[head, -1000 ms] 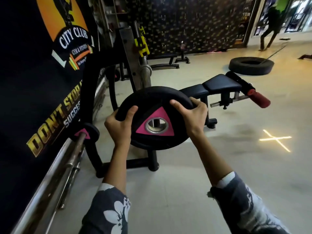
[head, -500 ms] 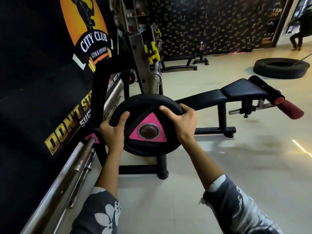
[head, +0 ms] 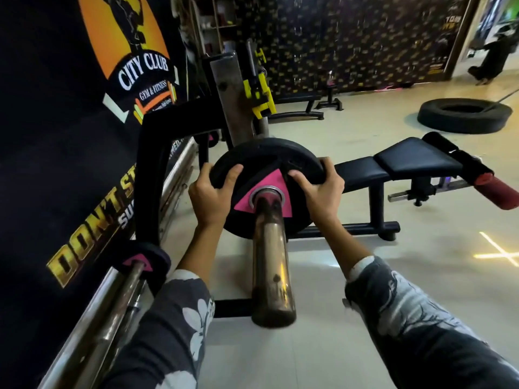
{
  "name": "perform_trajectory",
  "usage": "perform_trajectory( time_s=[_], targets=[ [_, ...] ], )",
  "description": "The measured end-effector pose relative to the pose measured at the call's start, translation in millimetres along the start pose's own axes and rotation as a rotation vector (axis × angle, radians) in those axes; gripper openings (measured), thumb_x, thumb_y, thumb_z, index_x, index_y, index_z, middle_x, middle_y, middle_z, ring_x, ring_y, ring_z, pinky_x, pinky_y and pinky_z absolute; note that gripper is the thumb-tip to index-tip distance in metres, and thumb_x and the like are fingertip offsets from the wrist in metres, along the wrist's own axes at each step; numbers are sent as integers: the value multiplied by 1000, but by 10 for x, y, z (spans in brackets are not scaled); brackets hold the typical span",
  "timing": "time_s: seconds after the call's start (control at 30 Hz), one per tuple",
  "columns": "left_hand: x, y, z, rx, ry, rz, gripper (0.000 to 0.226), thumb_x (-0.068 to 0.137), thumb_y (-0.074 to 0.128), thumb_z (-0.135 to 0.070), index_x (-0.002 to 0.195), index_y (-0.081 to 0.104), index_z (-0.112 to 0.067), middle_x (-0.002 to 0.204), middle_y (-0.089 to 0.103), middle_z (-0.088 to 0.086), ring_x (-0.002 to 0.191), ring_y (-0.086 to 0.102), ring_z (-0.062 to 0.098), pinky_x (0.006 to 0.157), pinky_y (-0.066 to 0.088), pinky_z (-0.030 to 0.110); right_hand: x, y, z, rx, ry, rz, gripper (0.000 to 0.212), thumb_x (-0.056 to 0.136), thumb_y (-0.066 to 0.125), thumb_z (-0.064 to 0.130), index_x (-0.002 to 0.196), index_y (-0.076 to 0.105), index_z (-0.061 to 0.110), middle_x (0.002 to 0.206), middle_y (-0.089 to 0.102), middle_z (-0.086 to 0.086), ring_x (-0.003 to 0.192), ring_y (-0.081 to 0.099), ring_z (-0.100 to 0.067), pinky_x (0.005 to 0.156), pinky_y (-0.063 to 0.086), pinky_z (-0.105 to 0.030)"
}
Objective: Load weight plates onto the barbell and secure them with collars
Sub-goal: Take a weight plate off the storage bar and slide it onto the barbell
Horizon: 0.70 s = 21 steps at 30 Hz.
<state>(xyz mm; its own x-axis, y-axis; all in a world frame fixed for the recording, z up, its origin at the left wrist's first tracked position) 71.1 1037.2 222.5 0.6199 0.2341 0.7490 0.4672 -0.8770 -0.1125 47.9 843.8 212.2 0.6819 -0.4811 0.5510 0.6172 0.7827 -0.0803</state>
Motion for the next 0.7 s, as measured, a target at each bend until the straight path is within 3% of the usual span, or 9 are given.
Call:
perform_trajectory(
  time_s=[0.07,0.13,0.27,0.4,0.57,0.7],
  targets=[
    [106,169,134,-20,-9,-8,66,76,52,-65,83,62,-1,73,60,-4,72,54,-3,61,39,1,171,82,-72,-44,-6,-27,48,63,77,48,78,57,8,68,59,3,60,53,-9,58,41,-17],
    [183,256,200,-48,-17,-3,67,75,51,-68,86,63,-4,76,61,-6,72,56,-2,63,40,0,266,134,-116,-58,-15,-63,54,60,70,59,74,56,9,65,57,2,56,49,-9,55,38,-21],
    [458,501,496,-68,-10,-14,67,75,51,-68,80,62,-2,72,61,-3,67,57,5,61,37,0,561,375,-267,-90,-2,-74,57,57,60,66,72,54,12,64,56,5,54,48,-1,53,35,-11],
    [693,779,767,-80,25,-47,66,77,53,-64,77,60,2,71,59,-1,69,51,0,59,36,3,893,602,-444,-122,-25,-69,59,58,59,64,75,54,7,61,51,7,54,45,4,53,33,-4],
    [747,861,872,-43,-20,-94,64,77,53,-60,76,61,3,69,61,4,73,53,7,61,32,-3,1044,717,-535,-161,-60,-79,62,60,58,63,77,55,3,66,55,-1,59,48,-13,53,33,-12],
    [735,851,881,-37,-2,-87,62,79,53,-61,81,63,0,72,67,8,72,52,-1,61,36,6,1027,705,-555,-151,-64,-95,64,61,59,64,77,56,2,66,57,-4,62,53,-17,58,40,-27]
  ],
)
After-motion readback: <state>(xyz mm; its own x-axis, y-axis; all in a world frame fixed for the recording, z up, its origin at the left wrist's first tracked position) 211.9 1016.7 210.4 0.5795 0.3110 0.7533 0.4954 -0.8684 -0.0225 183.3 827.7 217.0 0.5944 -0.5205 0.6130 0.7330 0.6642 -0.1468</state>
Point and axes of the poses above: each hand's wrist, its own x-axis towards the middle knuckle, its own y-axis out of the palm, z = x × y, the point moved 1 cm from there along x, towards the middle knuckle
